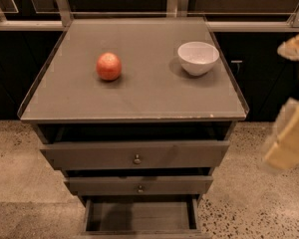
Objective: Close bottom drawer
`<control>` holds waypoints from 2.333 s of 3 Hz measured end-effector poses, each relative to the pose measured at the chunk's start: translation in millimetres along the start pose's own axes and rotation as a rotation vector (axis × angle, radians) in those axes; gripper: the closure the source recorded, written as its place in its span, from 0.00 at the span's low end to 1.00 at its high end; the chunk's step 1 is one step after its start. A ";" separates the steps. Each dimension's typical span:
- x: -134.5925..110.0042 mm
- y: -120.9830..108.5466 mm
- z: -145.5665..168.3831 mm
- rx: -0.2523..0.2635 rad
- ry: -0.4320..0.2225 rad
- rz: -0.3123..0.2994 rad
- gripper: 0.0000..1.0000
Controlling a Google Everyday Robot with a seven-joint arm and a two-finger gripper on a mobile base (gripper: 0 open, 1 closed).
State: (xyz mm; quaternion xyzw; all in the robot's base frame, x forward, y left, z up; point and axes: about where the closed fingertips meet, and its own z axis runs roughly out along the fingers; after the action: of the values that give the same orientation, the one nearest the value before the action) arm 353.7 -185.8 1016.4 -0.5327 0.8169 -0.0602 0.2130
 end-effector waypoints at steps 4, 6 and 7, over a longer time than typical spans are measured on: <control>48.6 91.6 68.1 -0.101 -0.003 0.221 0.00; 66.4 115.1 90.9 -0.151 0.034 0.242 0.00; 68.6 110.5 108.9 -0.160 0.021 0.269 0.00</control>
Offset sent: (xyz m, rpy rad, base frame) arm -0.1966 0.0054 -0.3844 0.4918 0.4789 -0.5788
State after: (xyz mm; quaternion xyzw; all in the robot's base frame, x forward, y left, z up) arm 281.8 -186.2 862.7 -0.4331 0.8852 0.0284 0.1675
